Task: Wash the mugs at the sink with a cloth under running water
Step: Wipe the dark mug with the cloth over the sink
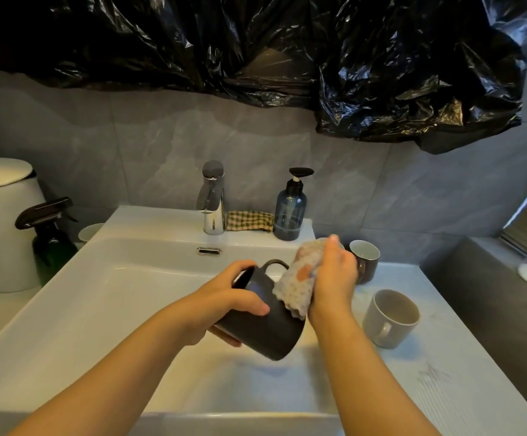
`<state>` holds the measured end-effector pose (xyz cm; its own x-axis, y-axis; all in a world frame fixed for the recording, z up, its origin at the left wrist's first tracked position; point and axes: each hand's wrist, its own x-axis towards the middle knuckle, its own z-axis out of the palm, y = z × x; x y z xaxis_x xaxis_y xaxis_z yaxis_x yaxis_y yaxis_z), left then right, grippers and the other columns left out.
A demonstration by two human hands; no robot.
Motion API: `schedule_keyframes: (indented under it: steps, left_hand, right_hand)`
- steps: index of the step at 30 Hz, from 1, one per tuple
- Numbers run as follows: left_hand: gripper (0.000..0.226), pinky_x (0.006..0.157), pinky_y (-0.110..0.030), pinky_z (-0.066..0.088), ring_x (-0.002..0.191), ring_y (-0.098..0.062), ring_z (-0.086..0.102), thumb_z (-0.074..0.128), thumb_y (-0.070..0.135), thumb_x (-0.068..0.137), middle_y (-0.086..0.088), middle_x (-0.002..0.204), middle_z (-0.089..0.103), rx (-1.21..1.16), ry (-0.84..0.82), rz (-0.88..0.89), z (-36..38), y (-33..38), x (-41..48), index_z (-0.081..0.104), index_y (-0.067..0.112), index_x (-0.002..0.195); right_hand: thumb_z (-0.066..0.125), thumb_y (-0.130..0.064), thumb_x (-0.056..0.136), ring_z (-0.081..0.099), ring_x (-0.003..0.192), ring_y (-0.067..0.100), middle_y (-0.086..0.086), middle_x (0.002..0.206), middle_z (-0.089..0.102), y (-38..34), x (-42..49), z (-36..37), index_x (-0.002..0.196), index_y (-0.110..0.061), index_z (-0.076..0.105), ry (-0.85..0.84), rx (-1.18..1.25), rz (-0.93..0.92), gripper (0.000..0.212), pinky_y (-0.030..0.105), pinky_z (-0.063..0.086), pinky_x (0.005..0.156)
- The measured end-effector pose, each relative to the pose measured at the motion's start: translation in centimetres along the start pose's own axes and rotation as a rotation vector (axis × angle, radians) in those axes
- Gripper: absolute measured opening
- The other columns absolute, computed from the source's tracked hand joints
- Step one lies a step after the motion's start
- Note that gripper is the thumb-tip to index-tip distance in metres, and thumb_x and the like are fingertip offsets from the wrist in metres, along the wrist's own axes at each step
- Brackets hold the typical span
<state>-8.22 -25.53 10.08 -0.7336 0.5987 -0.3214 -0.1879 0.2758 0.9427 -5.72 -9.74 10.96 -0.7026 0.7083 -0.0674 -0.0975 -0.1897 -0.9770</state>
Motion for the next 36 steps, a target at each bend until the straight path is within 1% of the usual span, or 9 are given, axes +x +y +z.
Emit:
schedule_keyframes:
  steps: [3, 6, 11, 15, 20, 22, 27, 31, 36]
  left_hand:
    - [0.068, 0.062, -0.035, 0.055, 0.099, -0.029, 0.059, 0.074, 0.032, 0.060, -0.009, 0.115, 0.054, -0.220, 0.161, -0.025, -0.5, -0.8, 0.2, 0.045, 0.037, 0.121]
    - [0.060, 0.060, -0.034, 0.055, 0.095, -0.028, 0.062, 0.072, 0.029, 0.066, -0.010, 0.111, 0.059, -0.309, 0.215, 0.003, 0.0, -0.9, 0.6, 0.047, 0.033, 0.121]
    - [0.072, 0.054, -0.032, 0.053, 0.082, -0.028, 0.067, 0.072, 0.028, 0.040, -0.007, 0.103, 0.065, -0.221, 0.075, 0.126, -0.2, -0.4, -0.8, 0.052, 0.040, 0.108]
    - [0.073, 0.055, -0.033, 0.054, 0.090, -0.030, 0.064, 0.069, 0.038, 0.036, -0.007, 0.106, 0.063, -0.267, 0.053, 0.152, -0.3, -0.6, -1.3, 0.054, 0.035, 0.108]
    - [0.051, 0.058, -0.036, 0.050, 0.081, -0.028, 0.062, 0.063, 0.032, 0.053, -0.014, 0.094, 0.063, -0.578, 0.217, 0.093, 0.5, -1.6, -0.4, 0.058, 0.015, 0.101]
    - [0.052, 0.055, -0.033, 0.051, 0.082, -0.027, 0.063, 0.067, 0.029, 0.056, -0.012, 0.098, 0.064, -0.527, 0.261, 0.101, 0.6, -1.6, -0.2, 0.055, 0.020, 0.106]
    - [0.090, 0.060, -0.034, 0.054, 0.092, -0.031, 0.064, 0.071, 0.038, 0.036, -0.009, 0.109, 0.062, -0.310, 0.163, 0.159, 0.3, -1.3, -0.6, 0.047, 0.034, 0.122]
    - [0.084, 0.056, -0.031, 0.053, 0.091, -0.032, 0.065, 0.070, 0.039, 0.032, -0.007, 0.108, 0.062, -0.254, 0.116, 0.190, 0.0, -0.7, -1.1, 0.049, 0.040, 0.114]
    - [0.083, 0.056, -0.034, 0.054, 0.094, -0.032, 0.062, 0.071, 0.032, 0.043, -0.011, 0.111, 0.062, -0.342, 0.233, 0.158, 0.0, -0.9, 0.2, 0.048, 0.032, 0.123]
  right_hand:
    - [0.040, -0.038, 0.098, 0.057, 0.071, 0.010, -0.001, 0.076, 0.058, -0.3, -0.8, -1.3, 0.077, -0.024, 0.052, 0.031, 0.036, -0.059, 0.029, 0.025, 0.044, 0.057]
    - [0.045, -0.028, 0.098, 0.058, 0.081, 0.018, 0.000, 0.083, 0.061, 1.6, -2.8, -0.2, 0.076, -0.026, 0.056, -0.213, -0.175, -0.125, 0.025, 0.030, 0.047, 0.067]
    - [0.054, -0.033, 0.084, 0.054, 0.073, 0.025, 0.009, 0.073, 0.057, 1.5, -2.0, 0.8, 0.061, -0.019, 0.060, -0.431, 0.140, 0.356, 0.028, 0.036, 0.047, 0.073]
    - [0.041, -0.026, 0.099, 0.059, 0.079, 0.019, 0.008, 0.088, 0.063, 2.4, -1.8, -0.3, 0.105, -0.008, 0.065, -0.430, 0.269, 0.391, 0.031, 0.041, 0.048, 0.091]
    - [0.049, -0.054, 0.085, 0.061, 0.083, 0.028, 0.014, 0.091, 0.065, 4.0, -3.3, 0.6, 0.107, -0.010, 0.061, -0.314, 0.150, 0.503, 0.051, 0.028, 0.052, 0.061]
    - [0.039, -0.057, 0.091, 0.062, 0.079, 0.025, 0.012, 0.089, 0.068, 3.7, -3.7, 0.8, 0.109, -0.014, 0.061, -0.325, 0.089, 0.406, 0.052, 0.023, 0.048, 0.047]
    - [0.044, -0.042, 0.096, 0.057, 0.107, 0.025, 0.004, 0.122, 0.056, 2.7, -2.6, 1.1, 0.129, -0.033, 0.046, -0.299, -0.002, 0.156, 0.035, 0.041, 0.053, 0.085]
    - [0.045, -0.040, 0.096, 0.058, 0.083, 0.017, 0.005, 0.095, 0.056, 1.3, -1.5, 0.8, 0.112, -0.019, 0.048, -0.220, 0.123, 0.170, 0.026, 0.030, 0.050, 0.067]
    - [0.052, -0.040, 0.090, 0.057, 0.083, 0.013, -0.003, 0.086, 0.058, 2.3, -3.9, 1.2, 0.085, -0.026, 0.052, -0.277, -0.147, -0.235, 0.015, 0.025, 0.047, 0.072]
